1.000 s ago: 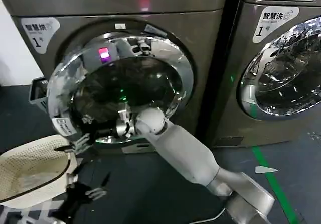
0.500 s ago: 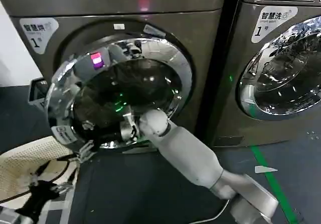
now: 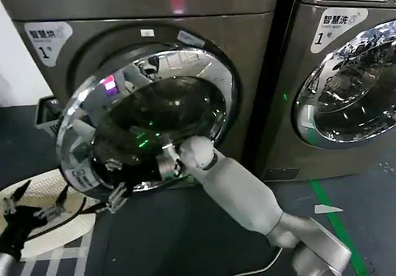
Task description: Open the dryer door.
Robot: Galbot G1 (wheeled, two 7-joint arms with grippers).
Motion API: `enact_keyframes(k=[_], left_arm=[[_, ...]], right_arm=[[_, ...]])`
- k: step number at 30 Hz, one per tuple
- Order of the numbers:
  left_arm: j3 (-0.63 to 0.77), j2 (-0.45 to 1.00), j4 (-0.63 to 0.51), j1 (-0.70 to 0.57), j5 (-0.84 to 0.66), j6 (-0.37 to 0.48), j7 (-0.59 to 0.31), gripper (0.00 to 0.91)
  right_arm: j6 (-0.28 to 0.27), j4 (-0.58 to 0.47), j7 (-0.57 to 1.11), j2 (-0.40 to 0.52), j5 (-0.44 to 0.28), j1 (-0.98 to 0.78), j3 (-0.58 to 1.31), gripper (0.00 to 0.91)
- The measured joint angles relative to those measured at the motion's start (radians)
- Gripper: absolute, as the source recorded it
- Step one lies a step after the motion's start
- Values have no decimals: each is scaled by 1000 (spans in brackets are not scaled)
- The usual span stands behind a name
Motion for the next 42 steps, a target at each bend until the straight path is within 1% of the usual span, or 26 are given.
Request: enact_keyframes(k=[7,12,21,30,42], left_arm=[[17,-1,-14,1,1,-7,-2,907],[25,0,-17,-2,0,-8,-5,907],[38,0,-16,-7,1,-8,-6,907],[42,23,-4,-26,-7,-10,-3,907],[84,38,-4,-47,-23,-15,-1,907]], right_arm=[[40,31,-10,-17,19,-4,6,907],[53,48,-27,-32,20,-14,11,907],[53,82,-50,-56,22,-32,16,907],[54,118,-128,-96,32,-52,39,907],[76,167,-206,-158,43,-97,91,907]])
